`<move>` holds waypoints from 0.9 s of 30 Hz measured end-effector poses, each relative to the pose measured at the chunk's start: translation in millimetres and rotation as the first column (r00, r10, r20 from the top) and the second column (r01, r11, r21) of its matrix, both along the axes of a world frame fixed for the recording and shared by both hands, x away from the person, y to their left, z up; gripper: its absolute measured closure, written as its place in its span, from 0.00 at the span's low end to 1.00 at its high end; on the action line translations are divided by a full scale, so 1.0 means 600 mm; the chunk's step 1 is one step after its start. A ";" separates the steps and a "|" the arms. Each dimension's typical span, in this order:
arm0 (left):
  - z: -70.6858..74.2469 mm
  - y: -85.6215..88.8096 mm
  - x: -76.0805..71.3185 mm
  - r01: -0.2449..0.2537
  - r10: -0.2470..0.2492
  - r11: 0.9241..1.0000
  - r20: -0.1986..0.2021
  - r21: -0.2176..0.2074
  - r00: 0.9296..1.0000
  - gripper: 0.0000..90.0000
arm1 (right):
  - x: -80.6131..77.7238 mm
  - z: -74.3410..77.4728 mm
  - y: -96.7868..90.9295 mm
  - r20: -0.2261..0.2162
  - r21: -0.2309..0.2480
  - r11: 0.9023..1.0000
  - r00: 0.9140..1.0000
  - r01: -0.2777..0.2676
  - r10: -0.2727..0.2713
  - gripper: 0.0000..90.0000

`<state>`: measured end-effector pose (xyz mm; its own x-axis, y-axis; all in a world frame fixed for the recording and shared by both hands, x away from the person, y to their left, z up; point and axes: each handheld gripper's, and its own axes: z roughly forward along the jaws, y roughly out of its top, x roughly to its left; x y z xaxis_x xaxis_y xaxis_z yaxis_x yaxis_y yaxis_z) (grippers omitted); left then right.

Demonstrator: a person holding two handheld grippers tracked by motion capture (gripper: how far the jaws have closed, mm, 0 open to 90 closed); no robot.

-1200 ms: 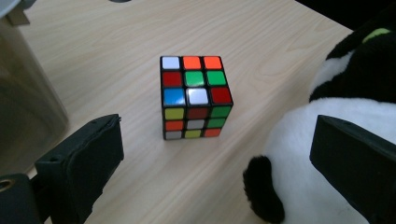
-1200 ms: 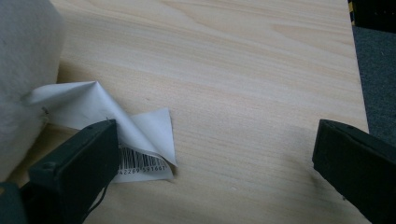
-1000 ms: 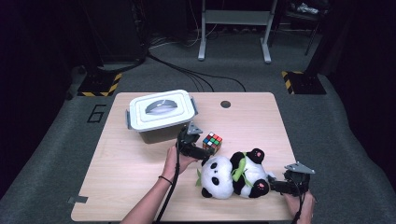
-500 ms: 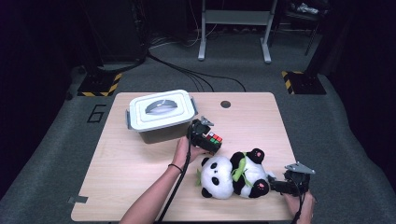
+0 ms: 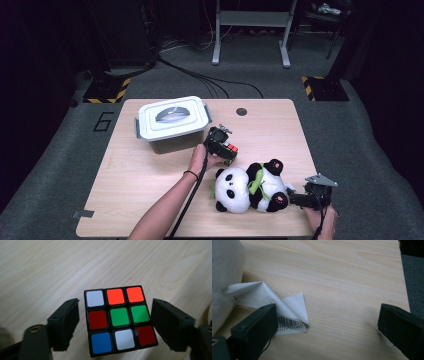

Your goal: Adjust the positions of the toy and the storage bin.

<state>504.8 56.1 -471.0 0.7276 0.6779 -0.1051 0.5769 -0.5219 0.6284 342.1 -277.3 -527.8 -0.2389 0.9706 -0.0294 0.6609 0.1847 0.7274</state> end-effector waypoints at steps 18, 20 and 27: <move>-0.005 0.004 -0.001 0.054 -0.055 0.998 0.023 0.037 0.998 0.36 | 0.000 0.000 -0.001 -0.002 0.004 1.000 1.000 -0.003 0.003 0.03; -0.007 0.004 0.001 0.059 -0.060 0.998 0.019 0.036 0.998 0.36 | 0.000 0.000 -0.001 -0.003 0.004 1.000 1.000 -0.003 0.003 0.03; -0.019 0.004 0.002 0.076 -0.077 0.995 0.015 0.063 0.997 0.36 | 0.000 0.000 -0.001 -0.004 0.006 1.000 1.000 -0.002 0.002 0.03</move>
<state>505.9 58.7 -482.7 0.7788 0.6252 -0.0516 0.5235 -0.6024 0.6026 342.0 -278.0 -527.8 -0.2413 0.9702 -0.0228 0.6636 0.1821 0.7256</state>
